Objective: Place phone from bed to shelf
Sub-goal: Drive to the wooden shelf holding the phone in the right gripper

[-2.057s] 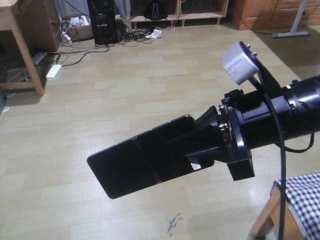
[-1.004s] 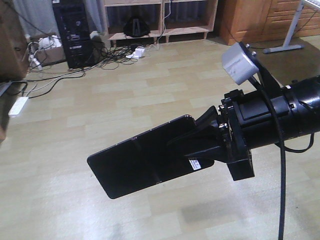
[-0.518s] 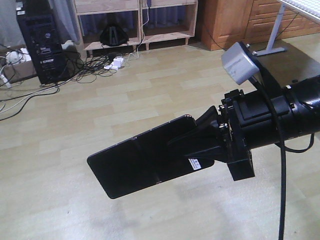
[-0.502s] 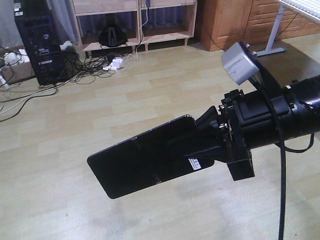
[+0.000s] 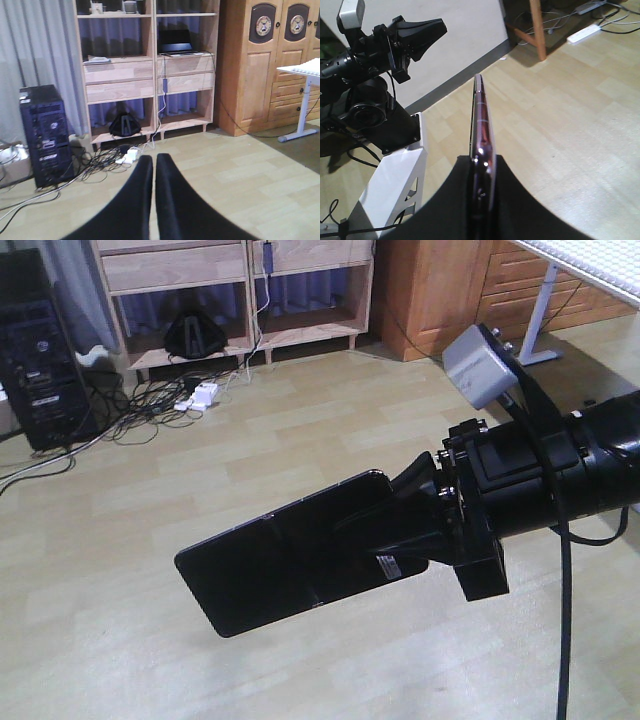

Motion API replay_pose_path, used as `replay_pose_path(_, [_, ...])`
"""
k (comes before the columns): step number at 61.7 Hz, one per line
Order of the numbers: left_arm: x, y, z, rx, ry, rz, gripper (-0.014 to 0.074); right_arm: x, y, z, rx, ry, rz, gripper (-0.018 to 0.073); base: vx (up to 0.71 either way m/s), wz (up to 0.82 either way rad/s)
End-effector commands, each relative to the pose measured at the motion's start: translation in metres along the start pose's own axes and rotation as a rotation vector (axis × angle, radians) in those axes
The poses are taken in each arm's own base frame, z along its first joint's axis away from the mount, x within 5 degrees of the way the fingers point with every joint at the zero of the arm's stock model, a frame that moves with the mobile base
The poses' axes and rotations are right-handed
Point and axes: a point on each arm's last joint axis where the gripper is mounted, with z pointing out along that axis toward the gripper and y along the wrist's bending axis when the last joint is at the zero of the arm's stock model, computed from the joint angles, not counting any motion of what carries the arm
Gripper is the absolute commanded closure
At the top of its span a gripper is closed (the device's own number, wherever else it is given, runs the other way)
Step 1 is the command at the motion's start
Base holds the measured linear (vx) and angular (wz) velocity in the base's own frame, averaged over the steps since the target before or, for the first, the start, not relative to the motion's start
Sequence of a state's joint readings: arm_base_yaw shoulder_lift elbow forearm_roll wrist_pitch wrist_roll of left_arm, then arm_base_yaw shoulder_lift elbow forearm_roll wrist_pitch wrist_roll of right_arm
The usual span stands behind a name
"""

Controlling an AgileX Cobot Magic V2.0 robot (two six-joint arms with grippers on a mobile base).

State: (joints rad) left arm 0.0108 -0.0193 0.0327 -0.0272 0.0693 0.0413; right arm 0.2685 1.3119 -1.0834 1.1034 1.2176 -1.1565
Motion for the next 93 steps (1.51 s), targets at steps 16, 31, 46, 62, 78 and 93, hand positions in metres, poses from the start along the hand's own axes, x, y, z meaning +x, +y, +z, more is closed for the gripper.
replay_pose_path(16, [-0.0157,0.0005,-0.0020,-0.005,-0.107,-0.018,0.0595,-0.0115,0.0181,-0.0081,-0.082,-0.065,-0.026,0.0561,0.46,-0.13])
replay_pose_path(31, [-0.0157,0.0005,-0.0020,-0.005,-0.107,-0.018,0.0595,-0.0116,0.0179,-0.0081,-0.080,-0.066,-0.026,0.0561,0.47,-0.16])
replay_pose_path(46, [-0.0157,0.0005,-0.0020,-0.005,-0.107,-0.018,0.0595,-0.0116,0.0181,-0.0081,-0.082,-0.066,-0.026,0.0561,0.47,-0.21])
replay_pose_path(62, [-0.0157,0.0005,-0.0020,-0.005,-0.107,-0.018,0.0595,-0.0116,0.0181,-0.0081,-0.082,-0.066,-0.026,0.0561,0.49,-0.18])
replay_pose_path(78, [-0.0157,0.0005,-0.0020,-0.005,-0.107,-0.018,0.0595,-0.0116,0.0181,-0.0081,-0.082,-0.066,-0.026,0.0561,0.51,-0.10])
replay_pose_path(93, [-0.0157,0.0005,-0.0020,-0.005,-0.107,-0.018,0.0595,-0.0116,0.0181,-0.0081,-0.082,-0.066,-0.026,0.0561,0.51,-0.08])
